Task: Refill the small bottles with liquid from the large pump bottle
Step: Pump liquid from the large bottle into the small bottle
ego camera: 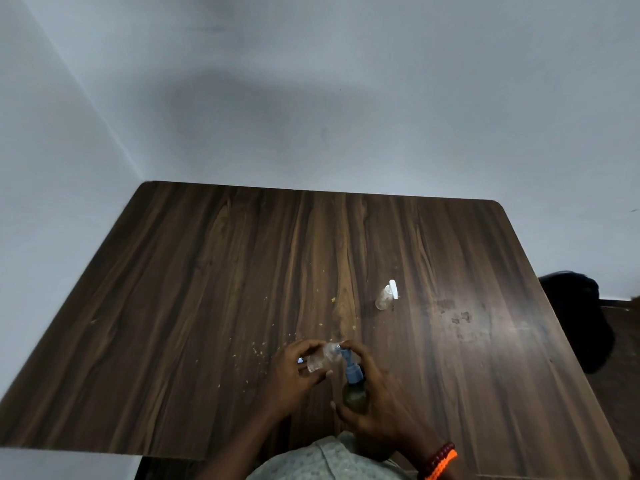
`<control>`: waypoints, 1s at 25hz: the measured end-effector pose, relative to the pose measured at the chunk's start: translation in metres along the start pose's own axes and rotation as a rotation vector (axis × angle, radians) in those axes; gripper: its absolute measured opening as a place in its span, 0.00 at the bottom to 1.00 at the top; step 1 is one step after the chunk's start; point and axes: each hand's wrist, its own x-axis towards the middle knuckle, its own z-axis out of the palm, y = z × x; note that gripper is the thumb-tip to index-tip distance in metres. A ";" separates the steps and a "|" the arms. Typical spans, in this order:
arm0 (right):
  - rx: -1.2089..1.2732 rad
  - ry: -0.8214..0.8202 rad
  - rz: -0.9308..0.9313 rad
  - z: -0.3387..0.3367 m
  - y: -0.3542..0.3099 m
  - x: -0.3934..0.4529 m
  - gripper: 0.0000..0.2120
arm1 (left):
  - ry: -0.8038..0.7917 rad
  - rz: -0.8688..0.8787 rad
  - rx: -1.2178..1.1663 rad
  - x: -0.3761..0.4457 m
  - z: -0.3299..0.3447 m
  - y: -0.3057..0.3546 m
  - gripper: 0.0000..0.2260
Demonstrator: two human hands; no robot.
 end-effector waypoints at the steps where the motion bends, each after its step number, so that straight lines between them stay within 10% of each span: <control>1: -0.003 0.000 -0.011 0.001 0.000 0.000 0.44 | 0.003 -0.006 -0.004 0.000 0.000 0.000 0.17; 25: 0.036 0.009 -0.004 0.001 -0.009 0.004 0.42 | -0.026 -0.020 0.042 0.002 -0.001 -0.009 0.17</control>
